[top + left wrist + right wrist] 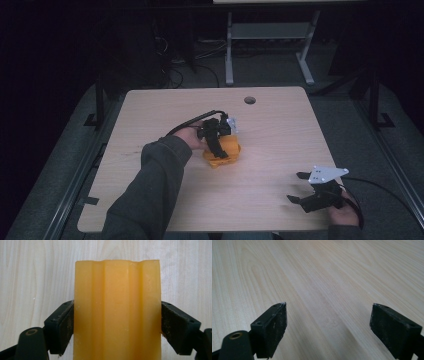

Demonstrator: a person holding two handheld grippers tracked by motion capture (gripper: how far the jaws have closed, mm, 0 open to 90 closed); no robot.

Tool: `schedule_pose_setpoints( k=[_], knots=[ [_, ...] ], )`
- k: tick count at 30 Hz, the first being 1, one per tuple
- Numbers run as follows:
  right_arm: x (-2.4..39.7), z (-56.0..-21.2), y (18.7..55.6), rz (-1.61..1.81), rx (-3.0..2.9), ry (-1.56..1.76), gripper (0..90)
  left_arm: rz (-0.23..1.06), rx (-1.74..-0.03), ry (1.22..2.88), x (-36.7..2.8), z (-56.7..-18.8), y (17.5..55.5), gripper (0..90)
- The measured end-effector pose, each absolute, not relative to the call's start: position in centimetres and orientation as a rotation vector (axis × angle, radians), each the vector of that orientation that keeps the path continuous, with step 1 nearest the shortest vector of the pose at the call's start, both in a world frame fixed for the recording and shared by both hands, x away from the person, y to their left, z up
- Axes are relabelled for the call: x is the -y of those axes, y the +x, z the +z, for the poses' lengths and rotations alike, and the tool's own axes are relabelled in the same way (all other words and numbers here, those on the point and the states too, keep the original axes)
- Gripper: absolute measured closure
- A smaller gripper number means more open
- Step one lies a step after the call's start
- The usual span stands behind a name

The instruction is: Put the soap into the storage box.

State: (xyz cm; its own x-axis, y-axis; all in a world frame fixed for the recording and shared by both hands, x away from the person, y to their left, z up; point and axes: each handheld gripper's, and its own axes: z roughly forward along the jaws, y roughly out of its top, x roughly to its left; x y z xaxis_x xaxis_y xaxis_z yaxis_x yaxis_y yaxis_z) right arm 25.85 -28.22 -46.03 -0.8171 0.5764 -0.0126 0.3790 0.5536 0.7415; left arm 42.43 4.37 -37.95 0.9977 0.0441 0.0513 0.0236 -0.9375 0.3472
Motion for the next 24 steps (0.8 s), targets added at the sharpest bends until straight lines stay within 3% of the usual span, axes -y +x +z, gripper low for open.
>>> schedule_pose_setpoints(
  k=[24],
  knots=[
    [28.0,-46.1,26.0,1.120,-2.543,0.790,13.7,0.162,-0.091,2.735,-6.3,-36.0,41.3,20.1]
  ],
)
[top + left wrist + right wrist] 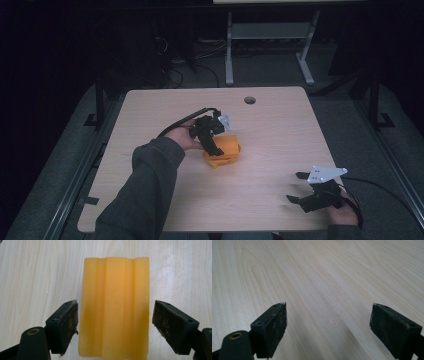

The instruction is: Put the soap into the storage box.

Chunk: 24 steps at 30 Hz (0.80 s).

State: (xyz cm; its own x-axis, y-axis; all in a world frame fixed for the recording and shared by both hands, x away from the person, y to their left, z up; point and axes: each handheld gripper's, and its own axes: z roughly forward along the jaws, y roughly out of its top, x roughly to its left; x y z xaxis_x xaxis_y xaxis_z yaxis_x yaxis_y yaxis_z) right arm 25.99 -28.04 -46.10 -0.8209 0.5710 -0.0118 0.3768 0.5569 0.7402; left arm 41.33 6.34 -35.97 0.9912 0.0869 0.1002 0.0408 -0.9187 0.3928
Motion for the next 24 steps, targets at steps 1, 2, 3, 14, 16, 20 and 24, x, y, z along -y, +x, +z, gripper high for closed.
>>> schedule_pose_setpoints(
  k=[1,2,3,14,16,20,24],
  knots=[
    [28.0,-46.1,26.0,1.120,-2.543,0.790,13.7,0.162,-0.091,2.735,-6.3,-36.0,41.3,20.1],
    [28.0,-46.1,26.0,1.117,-2.543,0.786,13.7,0.164,-0.096,2.729,-6.6,-35.8,41.2,20.2],
    [28.0,-46.1,26.0,1.117,-2.543,0.786,13.7,0.164,-0.096,2.729,-6.6,-35.8,41.2,20.1],
    [27.9,-46.1,26.0,1.109,-2.543,0.791,13.7,0.180,-0.129,2.700,-8.5,-35.0,40.2,20.0],
    [27.9,-46.1,26.0,1.109,-2.542,0.792,13.7,0.188,-0.134,2.692,-8.9,-34.8,39.8,20.1],
    [28.0,-46.1,26.0,1.108,-2.541,0.797,13.7,0.205,-0.168,2.680,-9.5,-34.6,39.5,20.1],
    [28.1,-46.1,26.0,1.108,-2.535,0.799,13.7,0.208,-0.176,2.677,-10.2,-34.4,39.0,20.0]
  ],
)
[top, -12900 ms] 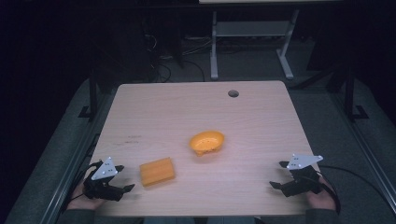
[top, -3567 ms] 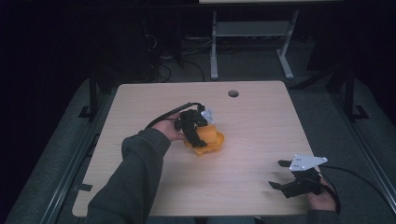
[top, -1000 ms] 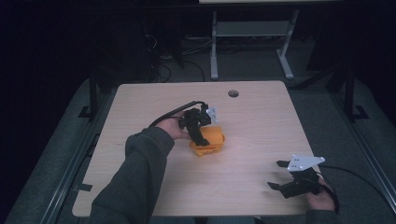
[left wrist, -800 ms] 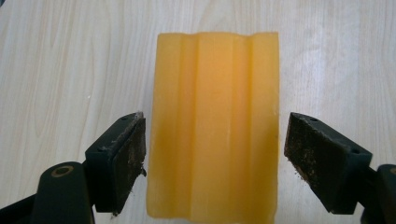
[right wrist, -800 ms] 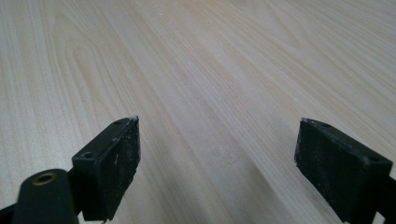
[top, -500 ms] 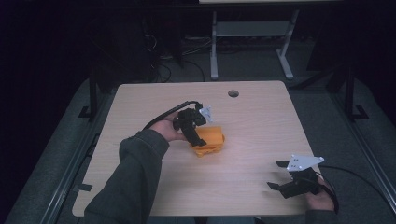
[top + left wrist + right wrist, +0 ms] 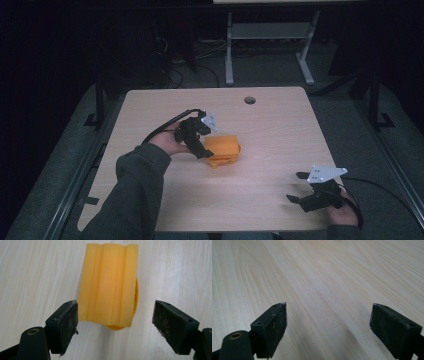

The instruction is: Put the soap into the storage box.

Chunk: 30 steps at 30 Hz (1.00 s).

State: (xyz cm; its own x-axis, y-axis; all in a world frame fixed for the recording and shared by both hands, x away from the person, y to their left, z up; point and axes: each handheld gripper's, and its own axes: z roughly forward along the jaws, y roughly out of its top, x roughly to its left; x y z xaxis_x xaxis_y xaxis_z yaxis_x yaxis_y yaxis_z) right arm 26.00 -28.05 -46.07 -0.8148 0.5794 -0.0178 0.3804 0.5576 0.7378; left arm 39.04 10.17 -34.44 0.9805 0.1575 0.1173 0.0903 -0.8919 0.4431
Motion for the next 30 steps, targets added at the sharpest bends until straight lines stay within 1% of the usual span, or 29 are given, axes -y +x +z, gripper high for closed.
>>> schedule_pose_setpoints(
  k=[15,17,19,26,30],
  knots=[
    [28.2,-46.1,26.1,1.085,-2.529,0.815,13.7,0.219,-0.196,2.659,-12.1,-34.8,37.4,19.4],
    [28.2,-46.1,26.1,1.081,-2.528,0.813,13.7,0.229,-0.204,2.659,-12.4,-34.8,37.2,18.1],
    [28.3,-46.1,26.1,1.084,-2.527,0.815,13.7,0.220,-0.206,2.652,-12.7,-34.8,37.1,19.8],
    [28.4,-46.0,26.1,1.080,-2.516,0.831,13.7,0.236,-0.223,2.617,-13.6,-34.8,36.4,19.5],
    [28.5,-46.0,26.1,1.076,-2.511,0.836,13.7,0.241,-0.210,2.642,-13.8,-34.8,36.1,19.2]
  ],
)
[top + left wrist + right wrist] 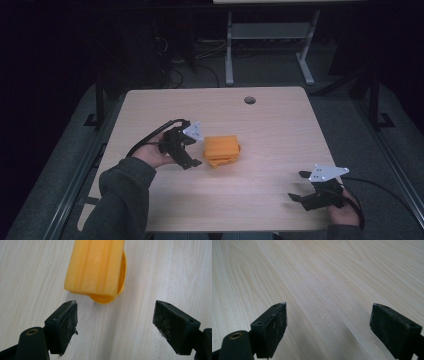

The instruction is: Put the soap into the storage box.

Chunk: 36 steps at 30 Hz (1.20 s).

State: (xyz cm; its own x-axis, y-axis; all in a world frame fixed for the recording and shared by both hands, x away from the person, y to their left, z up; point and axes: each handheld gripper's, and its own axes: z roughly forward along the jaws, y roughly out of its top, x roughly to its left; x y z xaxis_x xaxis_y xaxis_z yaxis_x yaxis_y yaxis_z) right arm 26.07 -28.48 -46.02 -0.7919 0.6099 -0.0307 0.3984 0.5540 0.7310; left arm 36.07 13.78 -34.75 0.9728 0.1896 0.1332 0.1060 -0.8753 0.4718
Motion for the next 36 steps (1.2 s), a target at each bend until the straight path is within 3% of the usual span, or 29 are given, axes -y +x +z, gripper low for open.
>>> schedule_pose_setpoints(
  k=[36],
  knots=[
    [28.8,-45.9,25.9,1.074,-2.480,0.865,13.7,0.261,-0.259,2.591,-17.0,-36.4,33.3,18.7]
  ],
)
